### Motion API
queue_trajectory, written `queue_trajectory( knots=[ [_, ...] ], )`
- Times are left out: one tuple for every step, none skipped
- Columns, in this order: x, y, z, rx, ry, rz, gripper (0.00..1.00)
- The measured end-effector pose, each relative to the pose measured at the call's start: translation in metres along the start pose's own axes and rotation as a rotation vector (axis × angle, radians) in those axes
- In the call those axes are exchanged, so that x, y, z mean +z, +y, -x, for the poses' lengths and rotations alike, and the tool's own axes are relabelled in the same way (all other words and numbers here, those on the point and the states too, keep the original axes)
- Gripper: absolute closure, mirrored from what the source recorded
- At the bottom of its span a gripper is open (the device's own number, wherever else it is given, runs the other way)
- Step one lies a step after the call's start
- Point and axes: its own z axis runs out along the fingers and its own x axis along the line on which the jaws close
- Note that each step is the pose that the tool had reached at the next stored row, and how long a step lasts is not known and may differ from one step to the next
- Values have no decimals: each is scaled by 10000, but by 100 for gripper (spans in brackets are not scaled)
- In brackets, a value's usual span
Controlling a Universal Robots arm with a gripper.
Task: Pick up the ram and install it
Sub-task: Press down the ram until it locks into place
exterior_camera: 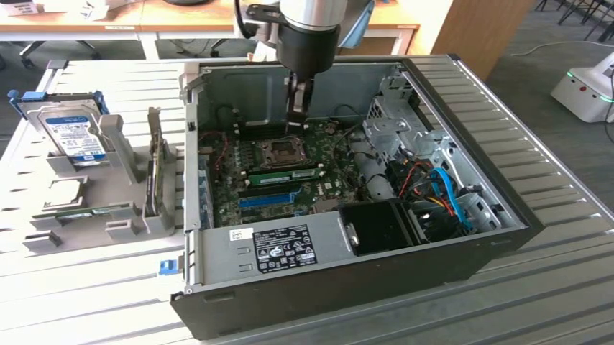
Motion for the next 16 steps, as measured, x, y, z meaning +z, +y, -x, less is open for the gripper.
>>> queue_trajectory(
  knots=[
    [0, 0, 0, 180, -6, 4, 89],
    [0, 0, 0, 360, -12, 8, 89],
    [0, 0, 0, 540, -19, 12, 89],
    [0, 0, 0, 719, -26, 15, 89],
    [0, 0, 0, 910, -32, 19, 89],
    [0, 0, 0, 1086, -38, 23, 89],
    [0, 0, 0, 1259, -45, 27, 89],
    [0, 0, 0, 1430, -52, 31, 89],
    [0, 0, 0, 1602, -57, 35, 89],
    [0, 0, 0, 1774, -64, 38, 89],
    [0, 0, 0, 1954, -70, 43, 89],
    [0, 0, 0, 2116, -76, 46, 89],
    [0, 0, 0, 2277, -82, 50, 89],
    [0, 0, 0, 2437, -88, 53, 89],
    [0, 0, 0, 2598, -93, 56, 89],
    [0, 0, 0, 2759, -99, 60, 89]
  ],
)
